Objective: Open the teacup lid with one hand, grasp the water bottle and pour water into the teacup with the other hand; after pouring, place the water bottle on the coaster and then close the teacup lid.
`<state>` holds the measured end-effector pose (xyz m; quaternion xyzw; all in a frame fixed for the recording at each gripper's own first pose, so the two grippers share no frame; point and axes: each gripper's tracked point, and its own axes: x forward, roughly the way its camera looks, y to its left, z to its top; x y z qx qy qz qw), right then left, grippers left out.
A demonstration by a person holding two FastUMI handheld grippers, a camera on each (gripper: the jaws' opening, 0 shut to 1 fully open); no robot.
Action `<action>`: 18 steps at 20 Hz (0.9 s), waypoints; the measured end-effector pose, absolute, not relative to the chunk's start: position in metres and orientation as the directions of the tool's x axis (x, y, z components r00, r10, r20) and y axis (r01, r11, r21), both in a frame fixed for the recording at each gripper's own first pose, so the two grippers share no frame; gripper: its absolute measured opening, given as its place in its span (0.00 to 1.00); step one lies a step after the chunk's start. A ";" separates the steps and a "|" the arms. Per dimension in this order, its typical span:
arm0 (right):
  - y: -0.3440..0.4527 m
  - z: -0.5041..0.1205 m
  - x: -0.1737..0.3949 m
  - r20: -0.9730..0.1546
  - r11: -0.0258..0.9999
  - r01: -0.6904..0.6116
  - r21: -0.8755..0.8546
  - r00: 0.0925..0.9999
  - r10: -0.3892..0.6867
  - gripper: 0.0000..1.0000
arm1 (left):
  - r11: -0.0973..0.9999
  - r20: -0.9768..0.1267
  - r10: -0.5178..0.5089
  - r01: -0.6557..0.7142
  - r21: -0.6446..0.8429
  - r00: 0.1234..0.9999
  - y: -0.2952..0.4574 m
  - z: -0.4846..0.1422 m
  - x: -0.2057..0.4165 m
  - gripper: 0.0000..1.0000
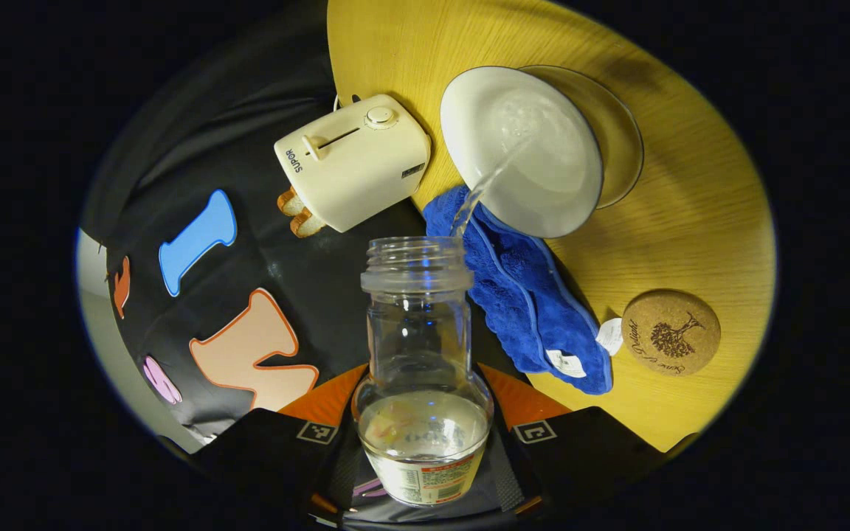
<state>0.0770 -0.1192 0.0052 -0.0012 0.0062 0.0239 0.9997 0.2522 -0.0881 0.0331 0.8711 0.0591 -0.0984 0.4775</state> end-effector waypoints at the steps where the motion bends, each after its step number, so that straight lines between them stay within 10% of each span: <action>1: -0.119 0.005 0.077 -0.012 0.999 -0.048 -0.002 0.999 0.048 0.27 | -0.544 -0.228 0.007 0.195 0.816 0.974 -0.090 0.033 0.252 0.70; 14: -0.119 0.005 0.077 -0.012 0.999 -0.048 -0.002 0.999 0.048 0.27 | -0.571 -0.221 -0.006 0.178 0.801 0.975 -0.099 0.036 0.253 0.71; 18: -0.119 0.005 0.078 -0.012 0.999 -0.049 -0.002 0.999 0.049 0.27 | -0.436 -0.245 -0.027 0.210 0.875 0.969 -0.101 0.029 0.252 0.68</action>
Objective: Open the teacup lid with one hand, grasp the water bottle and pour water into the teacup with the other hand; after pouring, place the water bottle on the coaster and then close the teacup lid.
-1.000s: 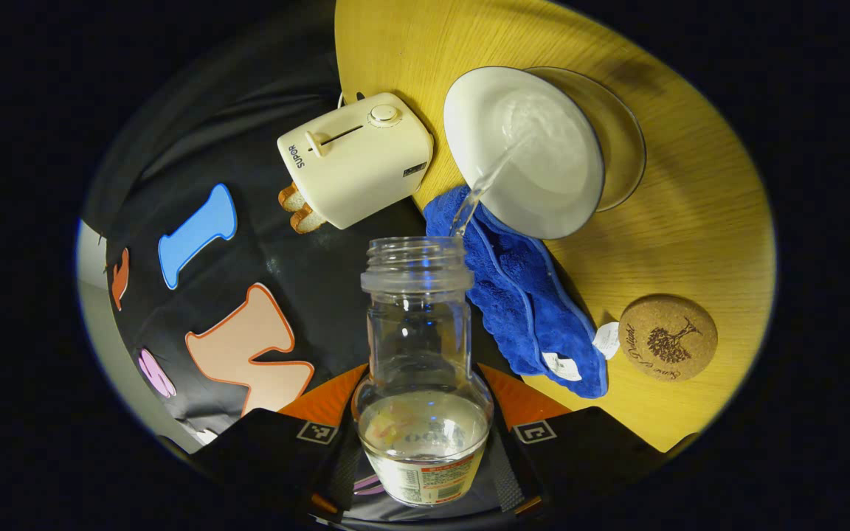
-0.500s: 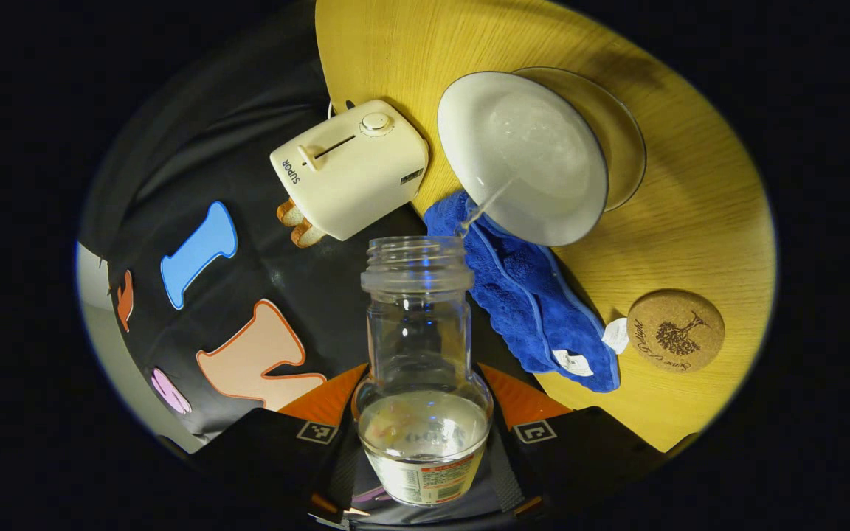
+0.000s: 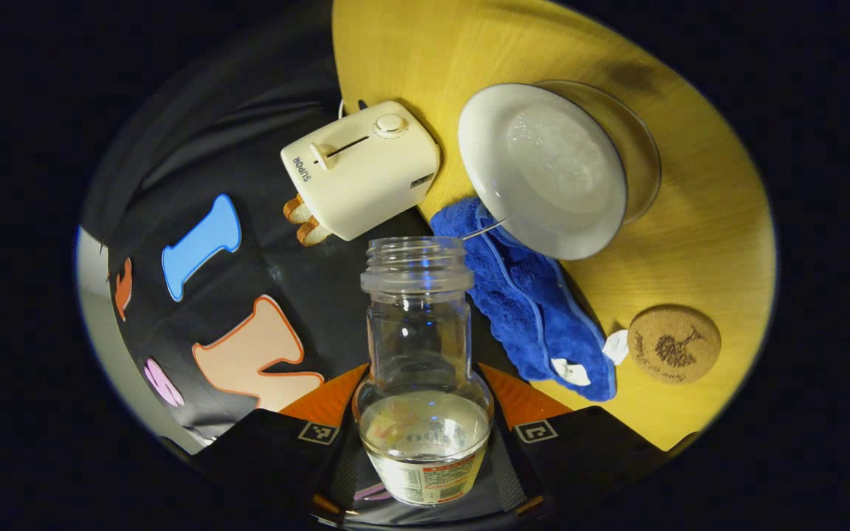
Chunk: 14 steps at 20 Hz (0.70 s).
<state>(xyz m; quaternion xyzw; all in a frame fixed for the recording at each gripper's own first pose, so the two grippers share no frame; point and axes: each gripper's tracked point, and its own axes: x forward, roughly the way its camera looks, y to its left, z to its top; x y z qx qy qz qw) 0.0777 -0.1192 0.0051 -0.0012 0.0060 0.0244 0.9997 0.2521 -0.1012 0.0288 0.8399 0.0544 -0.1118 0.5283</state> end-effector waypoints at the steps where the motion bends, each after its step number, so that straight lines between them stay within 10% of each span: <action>1: -0.119 0.005 0.077 -0.012 0.999 -0.049 -0.002 0.999 0.049 0.27 | -0.393 -0.256 -0.029 0.224 0.892 0.966 -0.100 0.025 0.252 0.71; 8: -0.121 0.006 0.078 -0.010 0.999 -0.040 -0.003 0.999 0.040 0.27 | 0.071 -0.328 -0.116 0.337 0.939 0.937 -0.100 -0.003 0.240 0.70; 14: -0.121 0.006 0.078 -0.010 0.999 -0.040 -0.003 0.999 0.040 0.27 | 0.726 -0.174 -0.215 0.276 0.630 0.961 -0.089 -0.003 0.253 0.70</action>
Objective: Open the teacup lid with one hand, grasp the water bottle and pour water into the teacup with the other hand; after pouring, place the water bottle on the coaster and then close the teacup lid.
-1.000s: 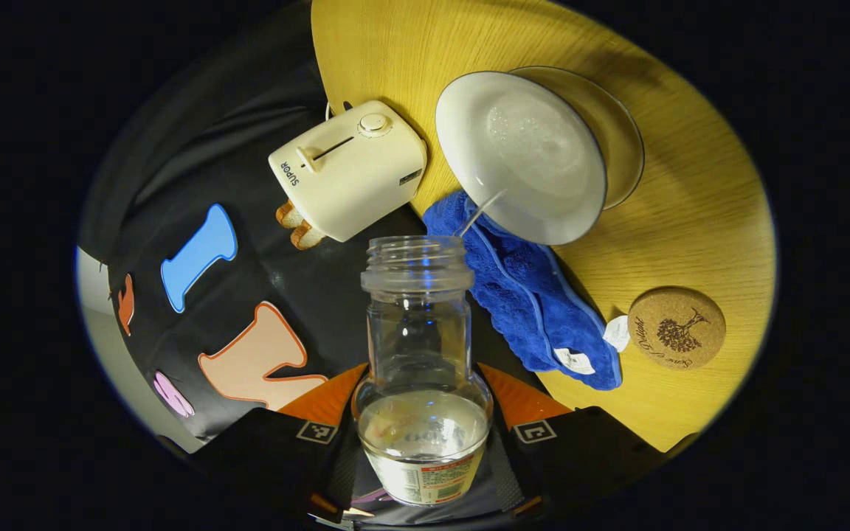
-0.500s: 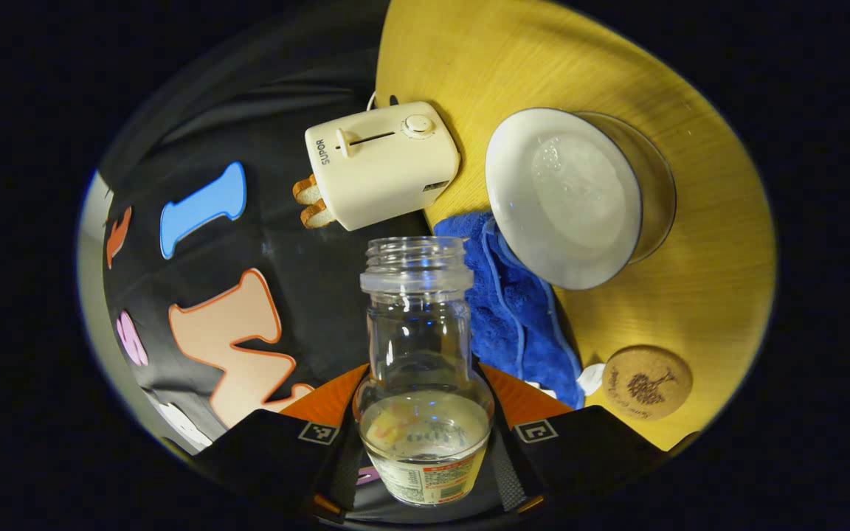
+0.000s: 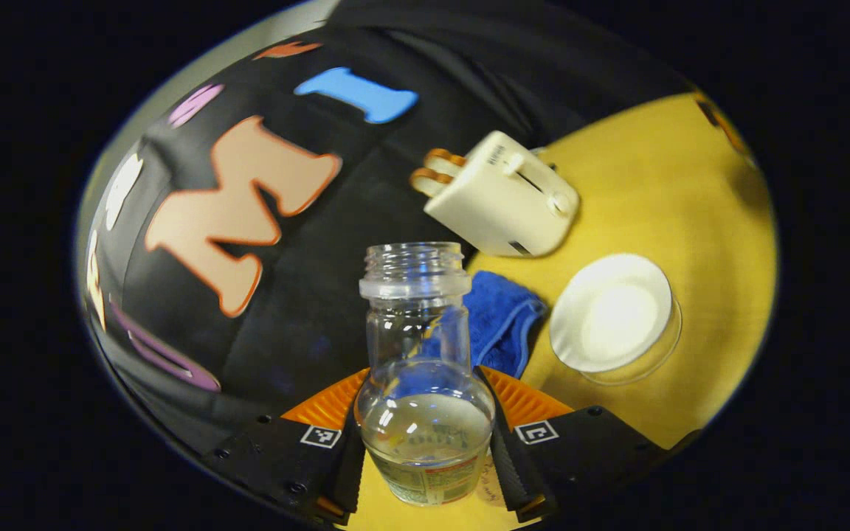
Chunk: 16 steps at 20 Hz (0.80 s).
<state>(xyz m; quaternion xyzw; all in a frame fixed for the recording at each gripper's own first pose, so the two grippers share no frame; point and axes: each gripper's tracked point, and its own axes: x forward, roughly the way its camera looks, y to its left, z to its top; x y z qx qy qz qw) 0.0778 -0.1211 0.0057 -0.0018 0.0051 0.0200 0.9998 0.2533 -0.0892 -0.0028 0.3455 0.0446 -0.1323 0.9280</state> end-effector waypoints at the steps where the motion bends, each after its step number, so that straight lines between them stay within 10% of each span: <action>1: -0.121 0.006 0.078 -0.010 0.999 -0.039 -0.003 0.999 0.039 0.27 | 0.818 -0.117 -0.205 0.236 0.524 0.972 -0.085 0.000 0.258 0.70; 6: -0.122 0.006 0.078 -0.011 0.999 -0.034 -0.004 0.999 0.034 0.27 | 0.986 -0.003 -0.128 0.128 0.106 0.992 -0.086 0.003 0.277 0.69; 16: -0.122 0.006 0.078 -0.011 0.999 -0.034 -0.004 0.999 0.034 0.27 | 0.991 -0.010 -0.131 0.130 -0.031 0.991 -0.090 -0.010 0.276 0.69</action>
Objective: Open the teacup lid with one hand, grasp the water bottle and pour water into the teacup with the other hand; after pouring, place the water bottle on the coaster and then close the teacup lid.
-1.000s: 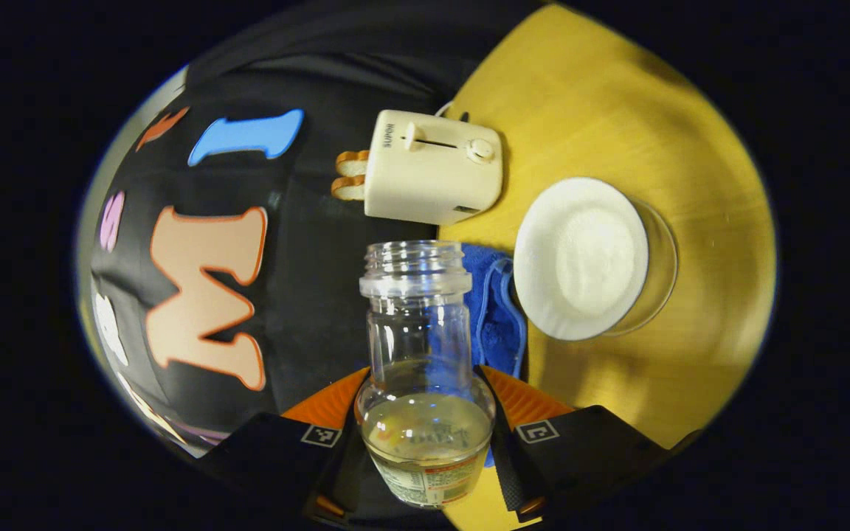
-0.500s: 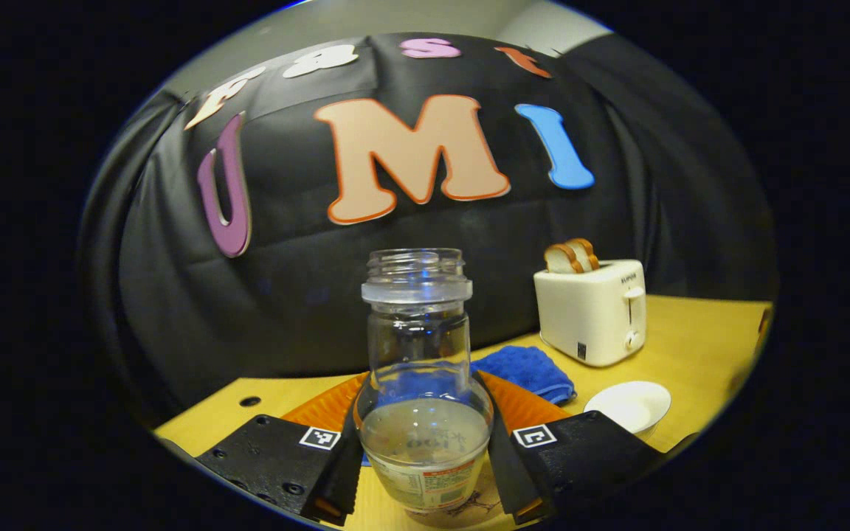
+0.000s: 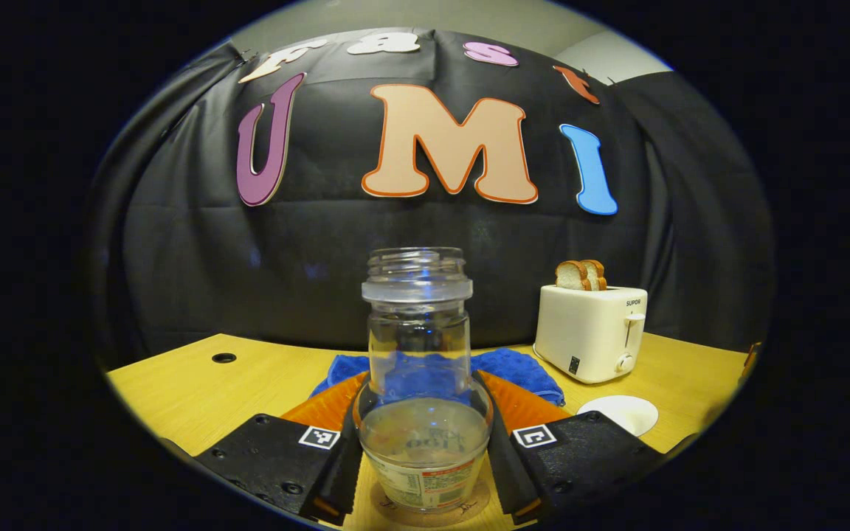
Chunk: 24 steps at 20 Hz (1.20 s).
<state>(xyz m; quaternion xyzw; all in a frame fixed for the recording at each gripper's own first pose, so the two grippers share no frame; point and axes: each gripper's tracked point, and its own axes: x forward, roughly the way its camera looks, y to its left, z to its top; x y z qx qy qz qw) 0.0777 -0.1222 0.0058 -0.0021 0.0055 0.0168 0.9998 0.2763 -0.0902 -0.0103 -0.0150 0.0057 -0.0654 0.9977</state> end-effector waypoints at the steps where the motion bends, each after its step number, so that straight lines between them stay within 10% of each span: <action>1: -0.122 0.006 0.077 -0.011 0.999 -0.034 -0.004 0.999 0.034 0.27 | 0.991 -0.017 -0.130 0.130 -0.031 0.991 -0.091 -0.013 0.277 0.69; 24: -0.123 0.006 0.078 -0.010 0.999 -0.034 -0.004 0.999 0.034 0.27 | 0.993 0.003 -0.121 0.121 -0.001 0.993 -0.094 -0.025 0.272 0.76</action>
